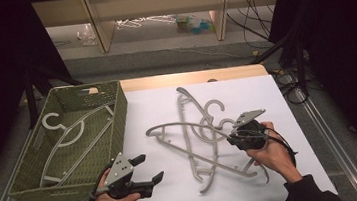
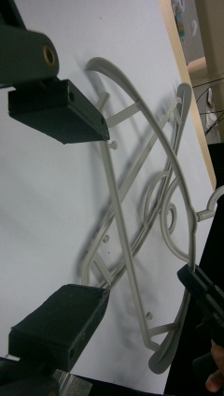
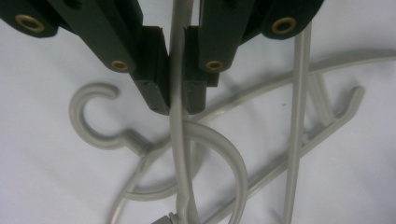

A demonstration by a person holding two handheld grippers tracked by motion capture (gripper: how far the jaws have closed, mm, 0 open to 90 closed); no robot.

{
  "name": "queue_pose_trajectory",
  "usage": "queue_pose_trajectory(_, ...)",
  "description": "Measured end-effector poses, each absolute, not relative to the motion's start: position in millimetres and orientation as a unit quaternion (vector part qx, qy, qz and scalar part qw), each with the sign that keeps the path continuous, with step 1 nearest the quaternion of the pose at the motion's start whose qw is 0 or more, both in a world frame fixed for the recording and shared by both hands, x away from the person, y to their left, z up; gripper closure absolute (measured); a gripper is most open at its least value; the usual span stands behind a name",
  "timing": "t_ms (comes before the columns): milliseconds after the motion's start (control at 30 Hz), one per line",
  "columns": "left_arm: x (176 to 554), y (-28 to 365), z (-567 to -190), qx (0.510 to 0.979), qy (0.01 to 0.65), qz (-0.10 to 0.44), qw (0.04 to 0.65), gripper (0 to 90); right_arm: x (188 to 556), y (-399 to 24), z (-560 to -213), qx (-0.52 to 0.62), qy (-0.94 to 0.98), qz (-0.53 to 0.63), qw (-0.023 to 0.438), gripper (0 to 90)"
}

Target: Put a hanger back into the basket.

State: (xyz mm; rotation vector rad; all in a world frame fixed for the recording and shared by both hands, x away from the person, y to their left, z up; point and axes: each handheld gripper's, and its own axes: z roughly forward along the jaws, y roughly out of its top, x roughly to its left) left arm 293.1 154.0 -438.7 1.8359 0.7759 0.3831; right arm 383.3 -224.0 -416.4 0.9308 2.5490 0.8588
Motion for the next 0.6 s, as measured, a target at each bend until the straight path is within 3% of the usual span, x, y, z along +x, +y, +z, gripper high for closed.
queue_pose_trajectory(600, 296, 151, -438, 0.779, 0.31, 0.162, 0.521, 19.1, 358, -194, -406, 0.221, 0.919, 0.307, 0.113, 82.2)
